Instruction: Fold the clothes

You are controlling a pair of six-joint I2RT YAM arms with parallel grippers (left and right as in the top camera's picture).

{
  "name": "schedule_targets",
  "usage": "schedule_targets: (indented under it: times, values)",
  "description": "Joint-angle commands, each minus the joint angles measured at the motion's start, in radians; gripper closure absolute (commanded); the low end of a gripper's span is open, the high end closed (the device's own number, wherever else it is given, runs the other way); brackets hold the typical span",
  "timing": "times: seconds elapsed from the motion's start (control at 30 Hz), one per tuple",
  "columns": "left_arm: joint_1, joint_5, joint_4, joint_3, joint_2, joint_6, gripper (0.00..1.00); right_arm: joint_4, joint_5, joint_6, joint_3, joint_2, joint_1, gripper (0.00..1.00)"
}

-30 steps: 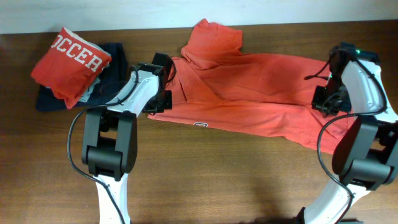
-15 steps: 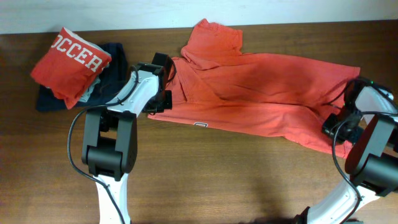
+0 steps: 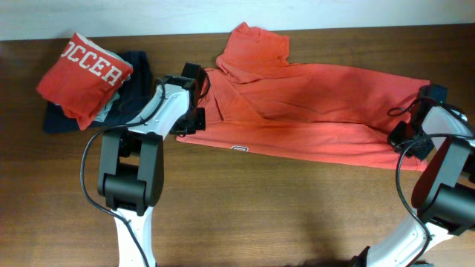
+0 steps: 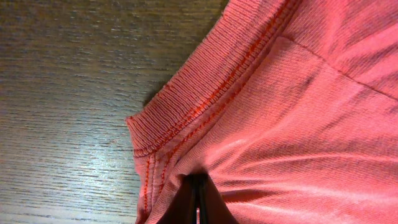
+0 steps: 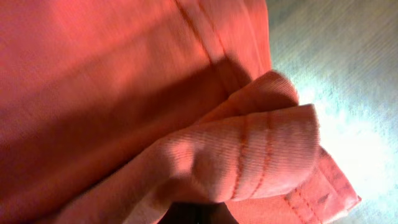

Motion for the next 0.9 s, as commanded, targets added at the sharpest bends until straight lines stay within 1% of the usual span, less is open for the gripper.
schedule_targets:
  times: [0.0,0.07,0.2,0.3,0.37,0.4,0.47,0.57,0.67,0.73,0.8,0.87]
  values:
    - [0.009,-0.015,-0.003,-0.006,0.028,-0.003,0.95,0.0,-0.002,-0.003,0.045,0.003,-0.002,0.96]
    - [0.009,-0.015,-0.008,-0.006,0.028,-0.003,0.95,-0.048,-0.002,-0.046,0.097,0.002,-0.002,0.95]
    - [0.009,-0.015,-0.008,-0.006,0.028,-0.003,0.95,-0.172,-0.002,-0.053,0.225,0.002,-0.002,0.95]
    - [0.009,-0.015,-0.009,-0.006,0.028,-0.003,0.95,-0.185,-0.002,-0.063,0.282,0.002,-0.001,0.9]
    - [0.009,-0.015,-0.009,-0.006,0.028,-0.003,0.95,-0.195,0.01,-0.078,0.294,0.002,-0.002,0.88]
    - [0.009,-0.015,-0.009,-0.006,0.028,-0.002,0.96,-0.226,0.013,-0.069,0.297,0.002,-0.009,0.88]
    - [0.009,-0.016,-0.011,-0.006,0.028,-0.002,0.96,-0.282,0.003,-0.008,0.297,0.002,-0.031,0.88]
    - [0.009,-0.015,-0.012,-0.006,0.028,-0.003,0.95,-0.356,-0.117,0.003,0.297,0.002,-0.093,0.87]
    - [0.009,-0.015,-0.01,-0.006,0.028,-0.003,0.95,-0.396,-0.208,-0.02,0.293,0.002,-0.154,0.79]
    - [0.009,-0.015,-0.006,-0.006,0.028,-0.003,0.95,-0.396,-0.235,-0.03,0.283,0.002,-0.192,0.76]
    - [0.009,-0.015,0.0,-0.006,0.028,-0.003,0.95,-0.386,-0.243,-0.049,0.262,0.002,-0.229,0.69]
    - [0.009,-0.015,0.0,-0.006,0.028,-0.003,0.95,-0.378,-0.256,-0.056,0.245,0.002,-0.243,0.57]
